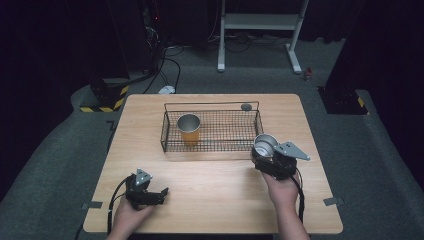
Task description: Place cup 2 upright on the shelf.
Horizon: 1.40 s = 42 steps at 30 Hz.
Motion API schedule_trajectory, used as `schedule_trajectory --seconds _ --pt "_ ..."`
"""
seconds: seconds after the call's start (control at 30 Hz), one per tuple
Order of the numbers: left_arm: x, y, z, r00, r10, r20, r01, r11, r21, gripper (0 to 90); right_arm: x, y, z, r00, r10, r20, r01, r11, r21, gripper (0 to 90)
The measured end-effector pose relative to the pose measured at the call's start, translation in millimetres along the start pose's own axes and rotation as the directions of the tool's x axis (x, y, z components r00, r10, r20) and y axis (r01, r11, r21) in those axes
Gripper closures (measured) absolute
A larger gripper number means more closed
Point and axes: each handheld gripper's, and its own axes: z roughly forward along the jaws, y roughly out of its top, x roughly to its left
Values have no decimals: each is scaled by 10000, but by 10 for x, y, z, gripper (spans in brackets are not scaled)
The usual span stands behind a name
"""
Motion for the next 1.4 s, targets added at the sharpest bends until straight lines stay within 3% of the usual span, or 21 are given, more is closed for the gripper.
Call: schedule_trajectory --seconds 0.23,0.47,0.6,0.83,1.4 --pt "-3 7 8 10000 -21 30 21 10000 -20 3 51 113 -3 9987 316 391 -308 9993 -202 185" --pt "-6 11 12 10000 20 42 -20 10000 -33 3 102 254 -2 9987 -30 505 42 9997 -241 186" --pt "-7 10 12 10000 24 54 -24 10000 -35 3 127 300 38 9989 32 465 -28 9999 -97 186" --pt "-1 14 14 9999 94 81 -94 10000 -24 3 203 369 152 9994 -244 246 245 9997 -23 186" --pt "0 14 13 9999 107 90 -107 9999 -6 3 262 537 526 9996 -156 226 154 9998 121 186"
